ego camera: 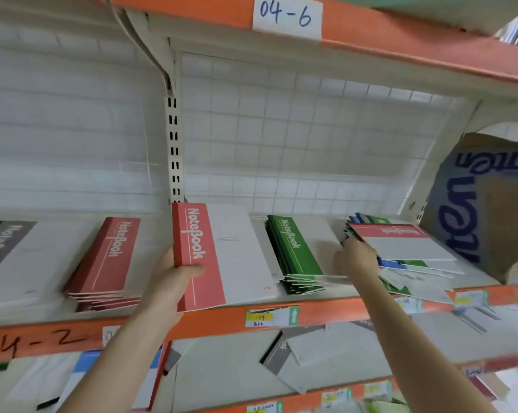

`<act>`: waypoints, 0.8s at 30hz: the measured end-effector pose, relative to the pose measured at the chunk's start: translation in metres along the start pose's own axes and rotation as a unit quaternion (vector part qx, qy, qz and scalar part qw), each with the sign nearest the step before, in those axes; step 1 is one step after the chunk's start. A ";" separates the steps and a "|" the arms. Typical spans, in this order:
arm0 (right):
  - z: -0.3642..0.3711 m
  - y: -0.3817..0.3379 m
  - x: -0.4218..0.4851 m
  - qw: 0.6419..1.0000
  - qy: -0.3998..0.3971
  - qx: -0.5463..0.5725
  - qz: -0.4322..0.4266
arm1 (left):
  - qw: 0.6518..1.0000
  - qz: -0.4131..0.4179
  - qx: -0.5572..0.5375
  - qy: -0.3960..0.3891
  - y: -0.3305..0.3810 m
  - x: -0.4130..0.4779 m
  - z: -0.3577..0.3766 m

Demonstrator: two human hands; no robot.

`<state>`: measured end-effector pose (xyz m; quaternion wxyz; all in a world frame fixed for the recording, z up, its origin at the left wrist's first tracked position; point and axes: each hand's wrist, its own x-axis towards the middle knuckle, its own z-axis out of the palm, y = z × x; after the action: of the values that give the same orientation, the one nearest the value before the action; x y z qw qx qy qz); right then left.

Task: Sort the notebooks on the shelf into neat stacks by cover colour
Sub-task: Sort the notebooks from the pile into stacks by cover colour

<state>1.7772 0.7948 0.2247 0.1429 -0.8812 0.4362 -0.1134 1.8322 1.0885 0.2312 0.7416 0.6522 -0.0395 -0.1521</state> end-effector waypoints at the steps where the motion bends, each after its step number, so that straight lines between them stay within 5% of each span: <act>1: 0.000 -0.002 -0.003 1.000 0.007 -0.022 -0.008 | 1.000 0.001 0.002 0.002 -0.001 0.000 0.001; 12: 0.023 -0.087 -0.070 0.962 -0.002 0.036 -0.271 | 0.997 0.042 -0.018 0.070 0.019 0.004 -0.051; 18: 0.046 -0.124 -0.096 0.940 -0.025 0.060 -0.334 | 0.972 0.058 0.193 0.118 0.019 0.020 -0.108; 20: 0.052 -0.134 -0.101 0.937 -0.020 0.064 -0.343 | 0.923 0.090 0.349 0.137 0.016 0.024 -0.118; 24: 0.059 -0.147 -0.109 0.936 -0.030 0.060 -0.346 | 0.716 0.202 0.642 0.186 0.006 0.021 -0.118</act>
<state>1.8396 0.9761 0.2134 0.1602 -0.9704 0.0921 -0.1557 1.8837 1.1956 0.2172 0.1507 0.9633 -0.1191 0.1874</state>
